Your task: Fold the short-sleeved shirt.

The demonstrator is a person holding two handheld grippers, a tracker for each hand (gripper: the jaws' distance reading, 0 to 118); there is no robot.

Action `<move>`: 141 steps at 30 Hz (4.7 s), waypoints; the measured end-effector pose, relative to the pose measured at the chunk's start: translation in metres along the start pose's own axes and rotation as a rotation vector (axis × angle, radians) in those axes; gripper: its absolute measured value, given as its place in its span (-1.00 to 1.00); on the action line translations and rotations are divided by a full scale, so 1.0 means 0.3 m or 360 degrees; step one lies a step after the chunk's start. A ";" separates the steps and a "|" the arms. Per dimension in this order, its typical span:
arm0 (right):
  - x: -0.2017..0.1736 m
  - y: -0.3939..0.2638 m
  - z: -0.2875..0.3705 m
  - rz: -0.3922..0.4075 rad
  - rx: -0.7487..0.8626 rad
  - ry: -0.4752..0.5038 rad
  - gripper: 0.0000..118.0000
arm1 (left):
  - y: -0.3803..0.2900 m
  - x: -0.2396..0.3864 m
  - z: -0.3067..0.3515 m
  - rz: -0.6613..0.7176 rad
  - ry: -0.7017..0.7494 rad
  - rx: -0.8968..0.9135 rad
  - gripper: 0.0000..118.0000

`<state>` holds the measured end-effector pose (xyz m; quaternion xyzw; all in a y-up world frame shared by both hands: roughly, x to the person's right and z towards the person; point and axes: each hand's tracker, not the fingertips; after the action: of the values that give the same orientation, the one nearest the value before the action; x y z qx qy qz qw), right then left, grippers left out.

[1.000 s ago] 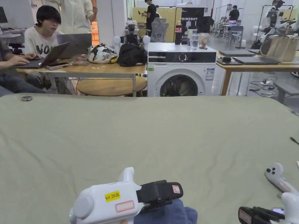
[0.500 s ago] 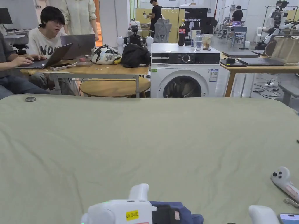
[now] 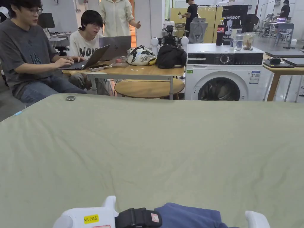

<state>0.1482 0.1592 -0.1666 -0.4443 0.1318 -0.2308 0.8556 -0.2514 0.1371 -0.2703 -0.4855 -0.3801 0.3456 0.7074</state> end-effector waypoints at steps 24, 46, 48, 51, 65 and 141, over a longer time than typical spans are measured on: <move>-0.752 0.281 -0.368 0.0547 0.0221 0.0310 -1.00 | 0.285 -0.232 0.840 0.0041 0.0474 0.0605 -0.52; -0.689 0.417 -0.158 0.0878 0.0729 -0.0107 -1.00 | 0.307 0.367 0.748 -0.1017 0.1278 0.1380 -0.40; -0.629 0.416 -0.046 0.0805 0.0803 -0.0185 -1.00 | 0.297 0.455 0.643 -0.1072 0.1101 0.1372 -0.74; -0.521 0.408 0.105 0.0780 0.0917 -0.0297 -1.00 | 0.280 0.554 0.488 -0.1225 0.0960 0.1322 -0.99; -0.338 0.340 0.458 0.0757 0.1335 -0.0756 -1.00 | 0.173 0.779 0.256 -0.1399 0.0921 0.1248 -1.00; -0.407 0.306 0.465 0.0250 0.1351 -0.0574 0.58 | 0.091 0.778 0.297 -0.1332 0.0800 0.1333 0.80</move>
<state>0.1291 0.3651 -0.1600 -0.0766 -0.0919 -0.1180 0.9858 -0.2223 0.3830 -0.2277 -0.0450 -0.1927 0.0352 0.9796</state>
